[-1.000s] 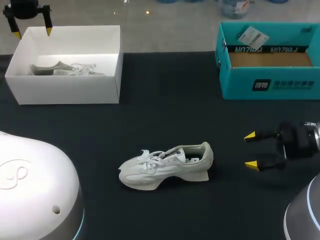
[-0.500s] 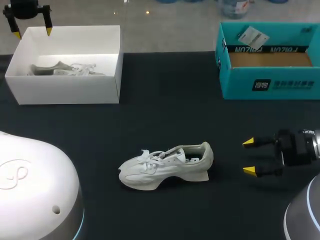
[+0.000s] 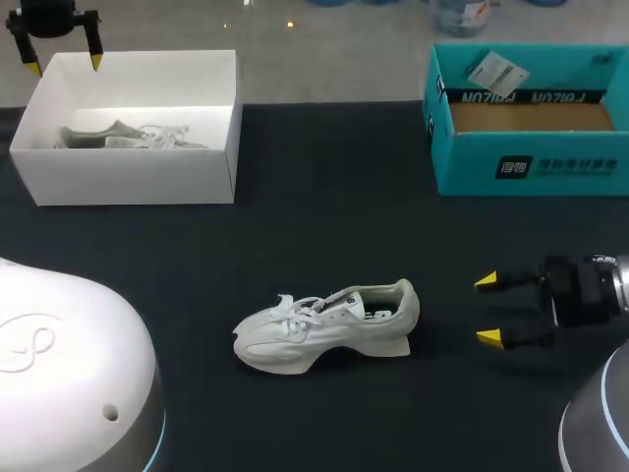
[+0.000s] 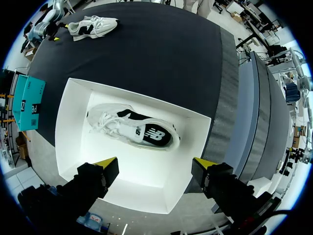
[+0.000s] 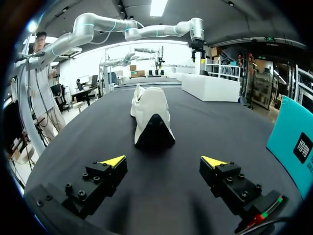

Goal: Take the shoe out of the shoebox, open the shoe tongue, remove and reinsert the insole, then place the shoe into the shoebox

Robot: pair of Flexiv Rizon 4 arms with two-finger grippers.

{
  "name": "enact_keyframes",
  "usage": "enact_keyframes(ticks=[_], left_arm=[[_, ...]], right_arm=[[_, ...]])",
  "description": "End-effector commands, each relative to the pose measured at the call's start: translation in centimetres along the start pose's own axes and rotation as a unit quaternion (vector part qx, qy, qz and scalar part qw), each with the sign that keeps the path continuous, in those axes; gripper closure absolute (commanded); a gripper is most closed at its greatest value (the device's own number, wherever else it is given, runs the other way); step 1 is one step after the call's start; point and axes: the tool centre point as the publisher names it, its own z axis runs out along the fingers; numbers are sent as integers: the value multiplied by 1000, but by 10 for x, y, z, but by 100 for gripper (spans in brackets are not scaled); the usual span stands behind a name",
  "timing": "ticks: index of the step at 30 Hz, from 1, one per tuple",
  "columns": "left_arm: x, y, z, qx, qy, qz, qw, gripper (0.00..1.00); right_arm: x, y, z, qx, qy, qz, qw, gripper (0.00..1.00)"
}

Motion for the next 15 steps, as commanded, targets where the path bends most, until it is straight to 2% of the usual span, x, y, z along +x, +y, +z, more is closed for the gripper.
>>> enact_keyframes(ticks=[1,7,15], left_arm=[[0,0,0,0,0,0,1000,0],[0,0,0,0,0,0,1000,0],[0,0,0,0,0,0,1000,0]], right_arm=[[-16,11,18,10,27,-14,999,0],[-26,26,41,15,57,-39,998,0],[-20,29,68,-2,89,-51,995,0]])
